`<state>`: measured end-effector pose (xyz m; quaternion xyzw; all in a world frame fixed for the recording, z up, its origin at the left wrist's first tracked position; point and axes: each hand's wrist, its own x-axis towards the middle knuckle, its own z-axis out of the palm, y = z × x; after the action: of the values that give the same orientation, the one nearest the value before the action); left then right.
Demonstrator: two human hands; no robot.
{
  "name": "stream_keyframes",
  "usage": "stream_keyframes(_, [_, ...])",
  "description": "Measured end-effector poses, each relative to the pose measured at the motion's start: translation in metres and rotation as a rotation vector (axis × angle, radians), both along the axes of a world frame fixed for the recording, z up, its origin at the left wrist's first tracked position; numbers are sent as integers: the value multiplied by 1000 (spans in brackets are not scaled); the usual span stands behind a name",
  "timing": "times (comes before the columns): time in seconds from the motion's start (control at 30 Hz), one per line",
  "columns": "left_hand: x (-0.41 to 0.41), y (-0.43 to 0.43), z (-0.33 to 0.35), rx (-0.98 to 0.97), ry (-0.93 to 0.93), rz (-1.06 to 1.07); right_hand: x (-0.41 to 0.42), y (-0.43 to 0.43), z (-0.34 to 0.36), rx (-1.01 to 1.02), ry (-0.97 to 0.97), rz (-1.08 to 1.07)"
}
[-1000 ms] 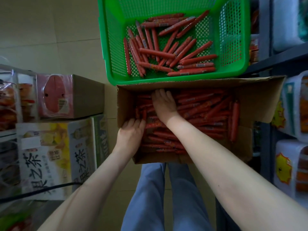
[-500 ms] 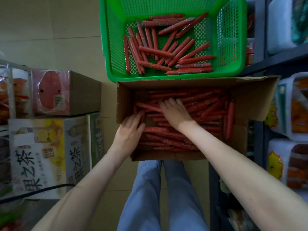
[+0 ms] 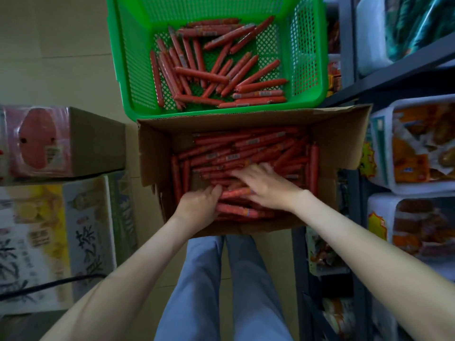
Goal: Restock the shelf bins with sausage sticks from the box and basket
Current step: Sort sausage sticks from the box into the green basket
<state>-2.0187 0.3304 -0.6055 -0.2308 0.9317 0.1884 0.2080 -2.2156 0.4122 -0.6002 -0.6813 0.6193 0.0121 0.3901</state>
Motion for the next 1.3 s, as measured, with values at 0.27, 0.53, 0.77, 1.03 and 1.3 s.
stream_keyframes(0.27, [7,-19,7,698,-68,962,-54,-43,-28,205,357,-399])
stream_keyframes(0.53, [11,-11,11,1172,18,1251,-45,-38,-20,318,221,-437])
stream_keyframes(0.77, [17,-11,3,988,242,1589,-4,-30,-22,-135,104,-277])
stream_keyframes(1.03, [18,-30,4,1438,229,1945,15,-70,-36,221,421,-316])
stream_keyframes(1.3, [7,-29,22,1403,32,1613,5,-52,-15,213,336,-168])
